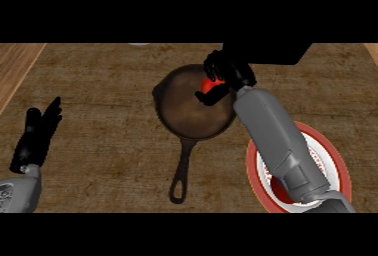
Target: Pick the tomato from the plate and place it in the pan
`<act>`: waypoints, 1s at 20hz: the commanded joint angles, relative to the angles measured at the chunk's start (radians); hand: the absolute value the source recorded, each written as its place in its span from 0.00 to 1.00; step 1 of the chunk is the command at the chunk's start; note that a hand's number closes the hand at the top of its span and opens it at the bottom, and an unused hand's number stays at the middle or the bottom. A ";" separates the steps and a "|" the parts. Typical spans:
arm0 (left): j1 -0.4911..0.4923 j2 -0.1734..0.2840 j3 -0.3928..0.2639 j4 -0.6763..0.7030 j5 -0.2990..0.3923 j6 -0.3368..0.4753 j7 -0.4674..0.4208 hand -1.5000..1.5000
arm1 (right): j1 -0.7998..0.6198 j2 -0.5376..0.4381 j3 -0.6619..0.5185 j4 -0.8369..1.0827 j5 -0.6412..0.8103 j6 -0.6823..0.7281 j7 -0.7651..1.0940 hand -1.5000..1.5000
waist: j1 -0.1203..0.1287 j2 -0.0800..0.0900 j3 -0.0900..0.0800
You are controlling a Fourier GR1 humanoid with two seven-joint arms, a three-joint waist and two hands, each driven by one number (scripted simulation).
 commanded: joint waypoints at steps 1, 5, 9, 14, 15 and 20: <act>-0.035 0.017 0.017 0.063 0.008 -0.029 -0.041 0.50 | -0.101 0.004 0.034 0.194 -0.067 -0.077 -0.029 1.00 | 0.020 0.009 0.000; -0.050 -0.018 -0.034 0.031 -0.027 -0.010 -0.013 0.50 | -0.074 0.004 0.107 0.291 -0.166 -0.129 -0.075 1.00 | 0.057 0.014 0.000; -0.110 -0.004 -0.023 0.019 0.004 -0.046 0.029 0.50 | -0.069 0.004 0.083 0.343 -0.286 -0.086 -0.109 0.00 | 0.082 0.018 0.001; -0.089 -0.022 -0.047 0.029 -0.021 -0.037 -0.009 0.50 | -0.091 0.004 0.092 0.395 -0.345 -0.076 -0.153 0.00 | 0.104 0.025 0.002; -0.120 -0.057 -0.067 0.033 -0.036 -0.009 0.010 0.50 | -0.070 0.004 0.104 0.395 -0.356 -0.099 -0.177 0.00 | 0.121 0.031 0.002; -0.088 -0.048 -0.060 0.033 -0.032 -0.021 0.006 0.50 | -0.075 0.004 0.067 0.395 -0.450 -0.103 -0.247 0.00 | 0.118 0.028 0.003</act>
